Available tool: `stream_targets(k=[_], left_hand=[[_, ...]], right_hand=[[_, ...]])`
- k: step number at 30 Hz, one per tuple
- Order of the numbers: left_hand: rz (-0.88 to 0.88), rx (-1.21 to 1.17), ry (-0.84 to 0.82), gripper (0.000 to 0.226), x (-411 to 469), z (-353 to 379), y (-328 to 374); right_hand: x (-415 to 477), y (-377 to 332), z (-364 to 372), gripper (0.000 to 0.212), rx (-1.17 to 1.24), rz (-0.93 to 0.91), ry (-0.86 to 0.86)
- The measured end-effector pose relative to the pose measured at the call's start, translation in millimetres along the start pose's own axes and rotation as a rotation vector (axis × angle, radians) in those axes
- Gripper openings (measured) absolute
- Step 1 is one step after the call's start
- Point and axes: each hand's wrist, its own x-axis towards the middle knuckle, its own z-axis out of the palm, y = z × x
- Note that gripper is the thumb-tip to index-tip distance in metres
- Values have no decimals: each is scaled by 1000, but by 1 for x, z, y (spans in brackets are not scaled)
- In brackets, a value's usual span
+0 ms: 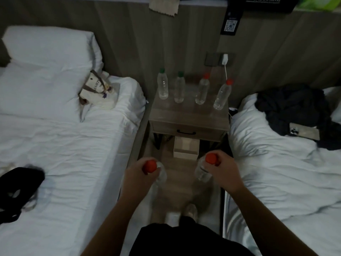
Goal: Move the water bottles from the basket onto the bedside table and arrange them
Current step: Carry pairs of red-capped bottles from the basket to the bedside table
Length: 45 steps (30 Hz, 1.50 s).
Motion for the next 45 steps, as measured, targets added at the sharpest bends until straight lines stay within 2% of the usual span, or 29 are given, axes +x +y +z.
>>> stream_targets(k=[7, 16, 20, 27, 29, 35, 38, 45], left_hand=[[-38, -13, 5, 26, 41, 30, 36], [-45, -6, -96, 22, 127, 54, 50], [-37, -13, -140, 23, 189, 65, 55], [4, 62, -289, 24, 298, 77, 70], [7, 98, -362, 15, 327, 84, 74], [41, 60, -525, 31, 396, 118, 96], [93, 66, -571, 39, 416, 139, 112], [133, -23, -637, 29, 446, 179, 140]], right_hand=[[54, 16, -36, 24, -25, 33, 28], [125, 18, -41, 23, -79, 89, 51], [175, 13, -33, 31, -120, 158, 21], [265, 1, -16, 48, -221, 318, 64], [287, -1, -9, 53, -218, 343, 100], [344, -16, -6, 40, -121, 391, 144], [367, -17, -6, 24, -91, 424, 167], [400, -7, -6, 21, -47, 521, 183]])
